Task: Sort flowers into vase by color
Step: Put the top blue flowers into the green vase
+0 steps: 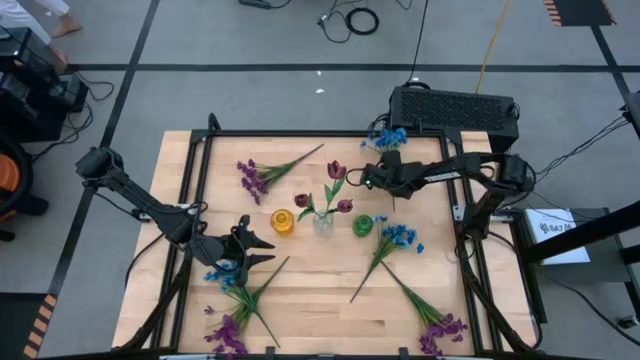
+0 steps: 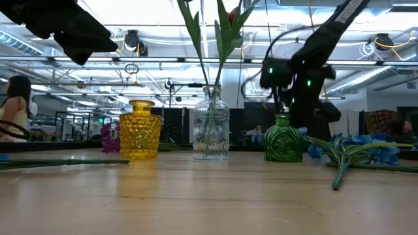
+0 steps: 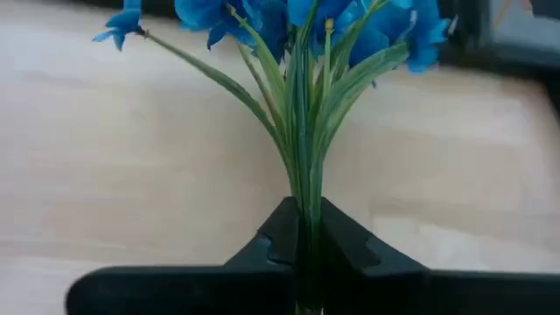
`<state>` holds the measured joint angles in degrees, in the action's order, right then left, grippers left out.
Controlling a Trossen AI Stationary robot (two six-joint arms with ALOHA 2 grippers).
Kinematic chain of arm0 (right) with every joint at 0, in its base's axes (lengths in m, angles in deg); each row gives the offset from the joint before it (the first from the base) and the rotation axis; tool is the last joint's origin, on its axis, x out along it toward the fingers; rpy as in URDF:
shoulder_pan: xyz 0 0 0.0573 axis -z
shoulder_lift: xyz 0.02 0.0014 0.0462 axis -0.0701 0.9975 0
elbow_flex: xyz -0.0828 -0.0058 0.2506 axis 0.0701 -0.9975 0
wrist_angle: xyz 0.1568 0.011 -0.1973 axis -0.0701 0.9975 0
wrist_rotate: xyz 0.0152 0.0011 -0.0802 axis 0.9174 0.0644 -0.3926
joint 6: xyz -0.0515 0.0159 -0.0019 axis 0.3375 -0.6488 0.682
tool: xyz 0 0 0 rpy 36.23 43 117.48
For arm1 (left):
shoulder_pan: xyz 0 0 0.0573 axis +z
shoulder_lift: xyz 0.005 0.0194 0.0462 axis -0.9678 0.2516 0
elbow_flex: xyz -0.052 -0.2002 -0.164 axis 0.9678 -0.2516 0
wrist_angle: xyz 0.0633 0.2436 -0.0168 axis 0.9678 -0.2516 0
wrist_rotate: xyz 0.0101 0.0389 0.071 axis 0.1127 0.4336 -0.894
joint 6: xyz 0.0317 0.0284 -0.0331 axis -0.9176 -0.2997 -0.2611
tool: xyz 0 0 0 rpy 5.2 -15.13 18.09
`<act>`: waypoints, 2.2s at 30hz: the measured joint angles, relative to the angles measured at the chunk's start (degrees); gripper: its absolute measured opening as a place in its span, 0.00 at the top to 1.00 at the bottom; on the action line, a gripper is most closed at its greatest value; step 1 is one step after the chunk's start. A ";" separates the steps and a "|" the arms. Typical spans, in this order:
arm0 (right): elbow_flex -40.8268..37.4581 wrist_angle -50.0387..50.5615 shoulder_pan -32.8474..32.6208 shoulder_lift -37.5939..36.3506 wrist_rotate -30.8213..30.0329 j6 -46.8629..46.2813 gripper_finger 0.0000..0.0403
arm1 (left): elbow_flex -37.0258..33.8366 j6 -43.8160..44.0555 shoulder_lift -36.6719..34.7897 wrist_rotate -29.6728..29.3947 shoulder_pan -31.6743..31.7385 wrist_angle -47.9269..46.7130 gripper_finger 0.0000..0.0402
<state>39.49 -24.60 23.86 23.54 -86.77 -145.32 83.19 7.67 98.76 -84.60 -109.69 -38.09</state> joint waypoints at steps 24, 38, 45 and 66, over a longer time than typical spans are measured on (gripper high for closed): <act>0.20 -12.61 -22.08 -54.22 -0.74 25.50 0.99 | 10.44 -9.92 -0.55 0.17 0.00 -1.63 0.68; 0.17 -61.49 -35.94 -40.01 8.00 51.74 0.99 | 23.46 -24.00 2.92 1.07 1.61 9.04 0.68; 0.15 -81.22 -41.12 -30.47 12.77 59.26 0.99 | 23.67 -23.49 8.82 1.09 3.62 17.00 0.65; 11.37 -89.73 -50.12 -10.74 18.16 70.53 0.98 | 33.59 -30.83 29.85 0.26 5.15 29.32 0.32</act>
<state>50.86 -114.33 -26.26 12.80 -68.61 -74.79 116.79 -23.15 128.61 -84.34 -104.54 -8.77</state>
